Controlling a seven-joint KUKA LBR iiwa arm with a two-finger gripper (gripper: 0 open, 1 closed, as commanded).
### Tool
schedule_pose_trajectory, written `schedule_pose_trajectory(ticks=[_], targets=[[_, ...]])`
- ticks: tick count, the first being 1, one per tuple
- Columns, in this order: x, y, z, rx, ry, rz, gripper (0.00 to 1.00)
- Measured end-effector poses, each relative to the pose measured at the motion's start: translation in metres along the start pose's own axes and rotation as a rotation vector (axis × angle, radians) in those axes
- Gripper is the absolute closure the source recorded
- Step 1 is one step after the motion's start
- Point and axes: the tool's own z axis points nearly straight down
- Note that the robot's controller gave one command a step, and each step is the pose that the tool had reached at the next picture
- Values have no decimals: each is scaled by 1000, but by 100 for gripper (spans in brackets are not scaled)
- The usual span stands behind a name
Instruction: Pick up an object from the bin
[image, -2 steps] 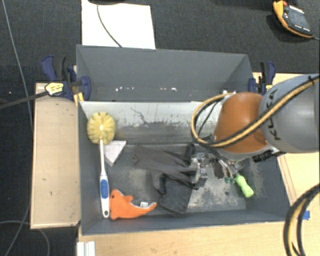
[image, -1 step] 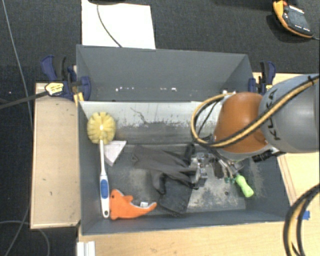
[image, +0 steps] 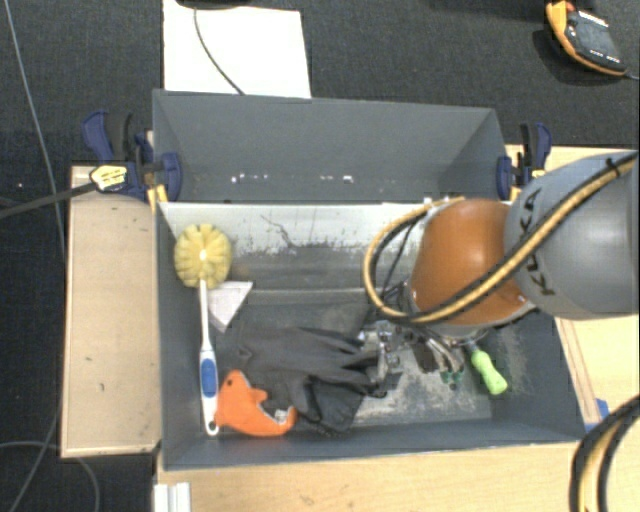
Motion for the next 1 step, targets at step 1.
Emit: schedule_pose_trajectory(ticks=[1], targets=[[-21,-26,-88,-1,6,163,100]])
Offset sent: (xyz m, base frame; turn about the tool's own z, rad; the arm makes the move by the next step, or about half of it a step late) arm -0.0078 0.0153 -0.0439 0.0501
